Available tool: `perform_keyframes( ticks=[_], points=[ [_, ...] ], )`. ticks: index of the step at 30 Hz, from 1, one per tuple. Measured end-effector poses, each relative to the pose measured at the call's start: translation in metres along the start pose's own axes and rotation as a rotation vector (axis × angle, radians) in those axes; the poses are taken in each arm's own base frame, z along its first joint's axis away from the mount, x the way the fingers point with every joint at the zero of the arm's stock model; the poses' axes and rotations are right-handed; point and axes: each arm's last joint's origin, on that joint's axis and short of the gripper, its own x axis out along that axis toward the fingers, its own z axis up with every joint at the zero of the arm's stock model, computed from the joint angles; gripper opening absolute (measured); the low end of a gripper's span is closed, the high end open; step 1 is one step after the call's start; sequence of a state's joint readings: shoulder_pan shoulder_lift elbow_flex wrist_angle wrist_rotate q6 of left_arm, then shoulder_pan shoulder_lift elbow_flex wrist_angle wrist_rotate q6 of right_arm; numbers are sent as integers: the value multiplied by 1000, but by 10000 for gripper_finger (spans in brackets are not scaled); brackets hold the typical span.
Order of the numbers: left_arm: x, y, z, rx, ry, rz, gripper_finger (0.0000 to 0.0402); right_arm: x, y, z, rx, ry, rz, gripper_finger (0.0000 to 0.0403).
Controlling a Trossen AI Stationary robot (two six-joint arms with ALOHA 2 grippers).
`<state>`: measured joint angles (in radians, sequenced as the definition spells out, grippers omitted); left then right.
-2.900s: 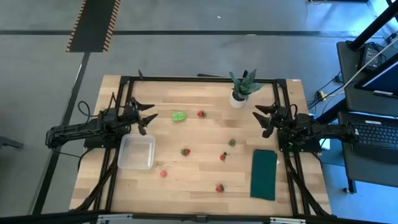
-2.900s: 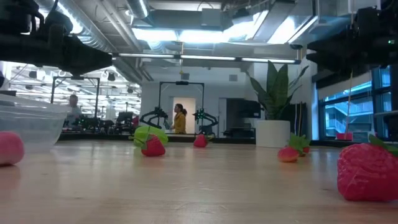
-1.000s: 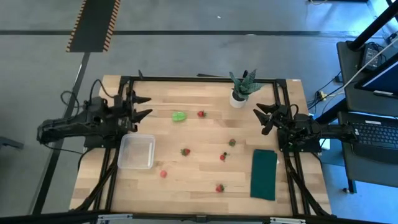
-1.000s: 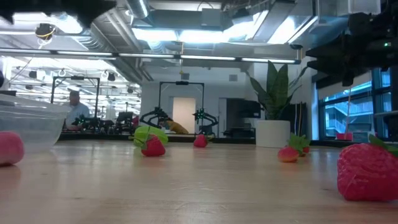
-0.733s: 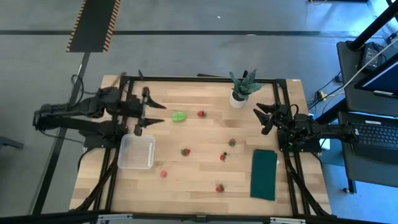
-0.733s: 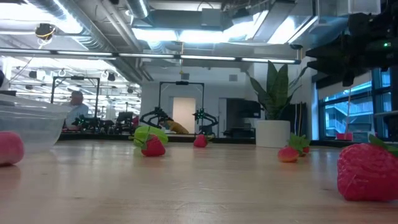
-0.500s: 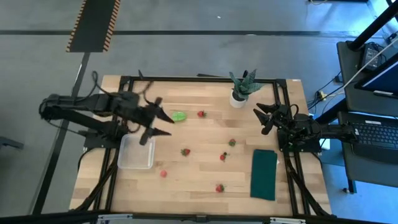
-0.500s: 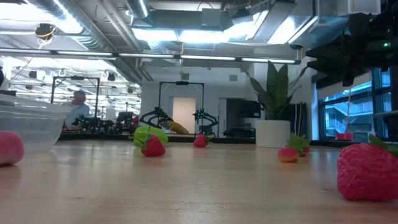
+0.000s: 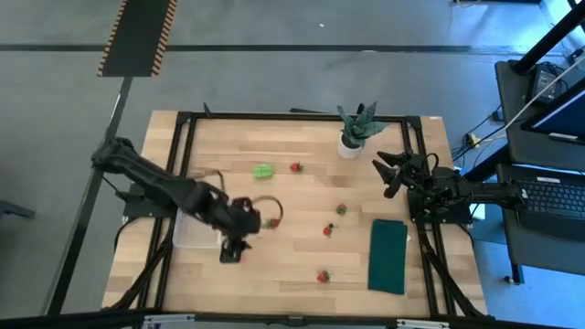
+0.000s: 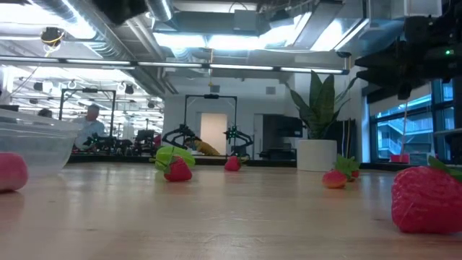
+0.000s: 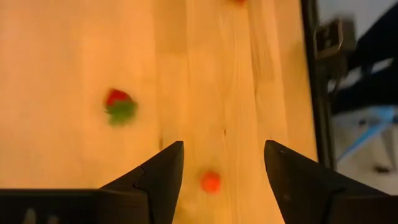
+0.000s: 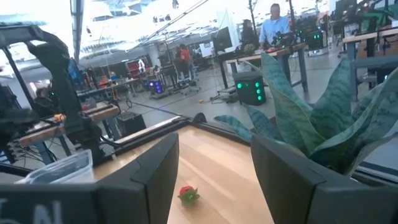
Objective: Pick and placing Produce into tupperware
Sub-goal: Put the pink peach into the transparent bin
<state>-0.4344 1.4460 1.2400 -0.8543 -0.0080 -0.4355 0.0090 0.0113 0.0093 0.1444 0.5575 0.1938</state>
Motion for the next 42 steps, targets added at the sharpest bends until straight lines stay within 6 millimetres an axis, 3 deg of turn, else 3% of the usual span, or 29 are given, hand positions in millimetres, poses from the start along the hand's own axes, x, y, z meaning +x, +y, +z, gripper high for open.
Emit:
perform_keyframes(
  ticks=[9,20,25,38,42],
  points=[
    [50,-26,-16,51,211,8,195,0,0,0,-19,0,0,204],
    [92,-24,-23,10,362,57,195,0,-1,-3,-36,26,-5,204],
    [98,-24,-24,-86,373,83,195,0,-1,-5,-46,49,-9,204],
    [97,-23,-23,-139,410,29,195,0,-1,-5,-48,50,-10,204],
    [97,-19,-21,-159,429,-4,219,0,-1,-5,-51,50,-10,204]
  ],
)
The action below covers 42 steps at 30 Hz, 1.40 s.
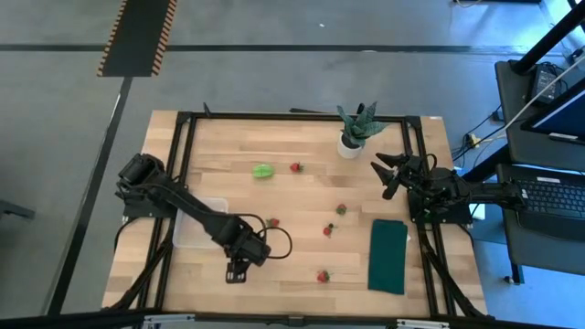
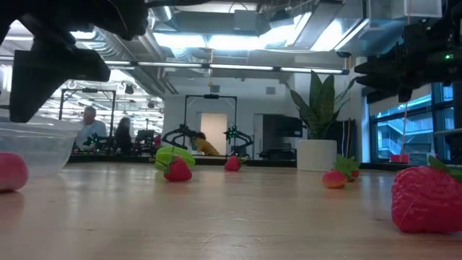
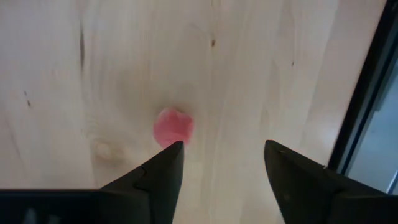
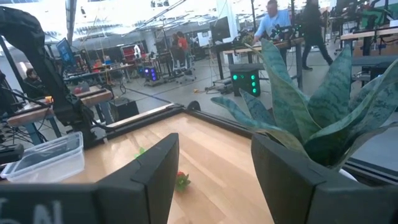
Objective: Pick and placing Produce into tupperware
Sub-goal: Put the pink peach into the transparent bin
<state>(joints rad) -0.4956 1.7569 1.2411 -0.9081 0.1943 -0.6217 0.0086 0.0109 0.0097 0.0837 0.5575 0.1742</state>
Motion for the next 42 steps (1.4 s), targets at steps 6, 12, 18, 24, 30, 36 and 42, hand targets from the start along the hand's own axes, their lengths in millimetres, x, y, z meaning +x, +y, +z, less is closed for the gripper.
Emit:
perform_keyframes(
  ticks=[6,12,18,24,30,36,42],
  points=[
    [0,2,1,24,-43,70,281,0,0,0,-1,0,0,204],
    [0,3,2,37,-69,109,302,0,0,0,-2,0,0,204],
    [4,3,1,3,-40,92,297,0,0,0,-3,0,0,204],
    [25,6,-2,-7,28,118,301,0,0,0,-26,0,0,204],
    [36,8,1,-3,6,175,295,0,0,0,-27,1,0,204],
    [47,6,4,3,35,143,288,0,0,0,-30,3,-1,204],
    [55,7,5,-1,49,146,276,0,0,0,-31,3,-1,204]
  ],
)
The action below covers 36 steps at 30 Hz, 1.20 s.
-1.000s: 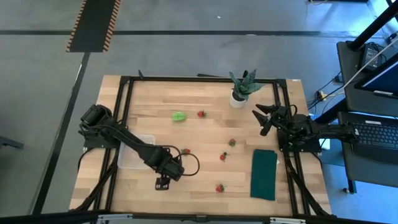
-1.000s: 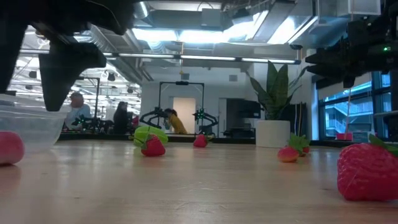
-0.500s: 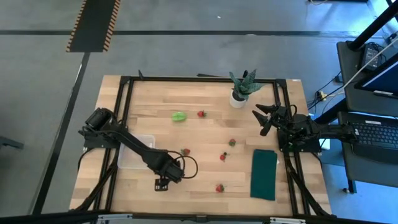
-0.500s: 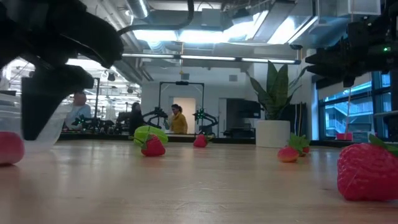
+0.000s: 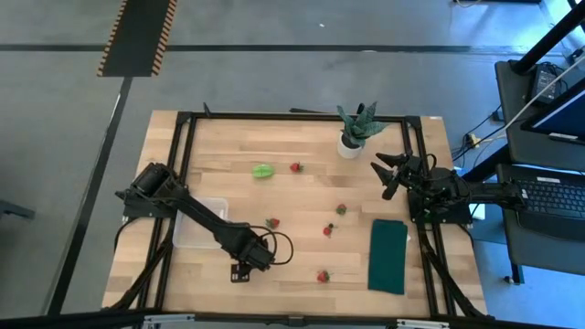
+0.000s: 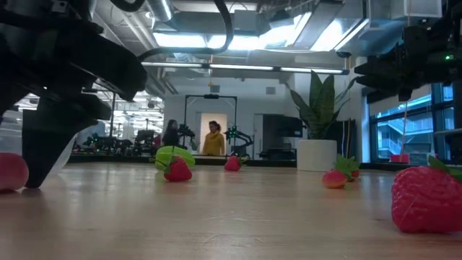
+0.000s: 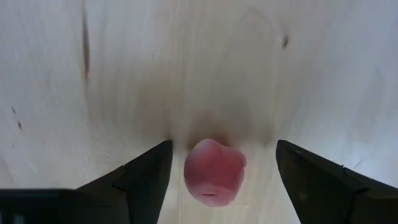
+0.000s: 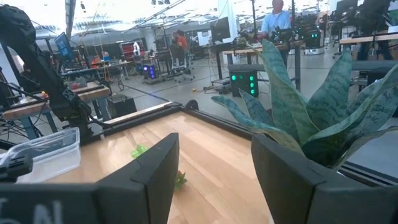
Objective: Pick and placing Produce into tupperware
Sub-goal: Put the pink peach into the transparent bin
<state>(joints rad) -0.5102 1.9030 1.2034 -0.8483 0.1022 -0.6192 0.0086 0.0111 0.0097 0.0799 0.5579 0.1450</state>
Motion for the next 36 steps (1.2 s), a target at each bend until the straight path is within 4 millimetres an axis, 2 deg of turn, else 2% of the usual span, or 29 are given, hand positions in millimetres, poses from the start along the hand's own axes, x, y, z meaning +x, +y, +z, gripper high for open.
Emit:
perform_keyframes(
  ticks=[7,23,32,36],
  points=[
    [0,1,0,-4,11,-3,238,0,0,0,0,0,0,204],
    [0,0,-1,-6,35,-33,113,0,0,0,-26,3,0,204],
    [0,0,-1,-11,33,-31,121,0,0,0,-25,3,0,204],
    [0,0,-1,-12,32,-30,109,0,0,0,-25,3,0,204]
  ],
)
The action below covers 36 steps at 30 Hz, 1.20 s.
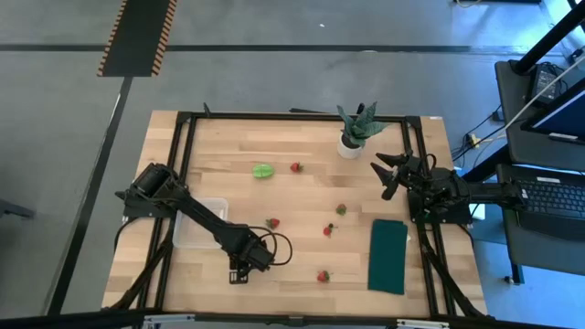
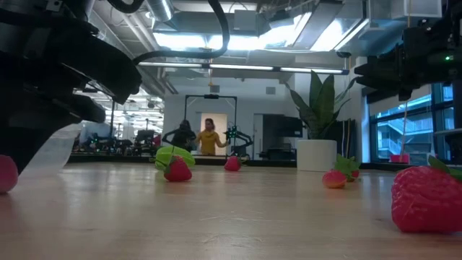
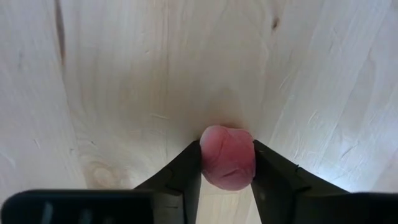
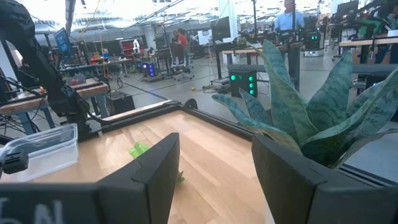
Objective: Pick and placing Produce into tupperware
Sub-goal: Put the pink peach into the transparent bin
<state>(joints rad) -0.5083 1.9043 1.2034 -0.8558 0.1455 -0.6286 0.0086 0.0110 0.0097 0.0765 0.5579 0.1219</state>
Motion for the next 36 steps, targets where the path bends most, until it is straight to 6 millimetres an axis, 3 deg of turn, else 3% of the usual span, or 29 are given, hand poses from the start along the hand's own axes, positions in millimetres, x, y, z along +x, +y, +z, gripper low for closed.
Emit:
perform_keyframes(
  ticks=[4,10,19,23,28,36],
  points=[
    [-5,-1,3,-5,-12,-4,98,0,0,0,0,0,0,204],
    [-28,-2,12,-12,-33,47,109,0,0,0,1,0,0,204],
    [-68,5,0,22,107,294,93,0,0,0,1,-1,0,204],
    [-91,10,-1,-7,67,315,103,0,0,0,2,-4,0,204],
    [-126,24,-14,-95,-7,302,102,0,0,2,-10,-20,2,204],
    [-180,50,-51,-207,-126,269,106,0,0,4,-27,-41,2,204]
  ],
)
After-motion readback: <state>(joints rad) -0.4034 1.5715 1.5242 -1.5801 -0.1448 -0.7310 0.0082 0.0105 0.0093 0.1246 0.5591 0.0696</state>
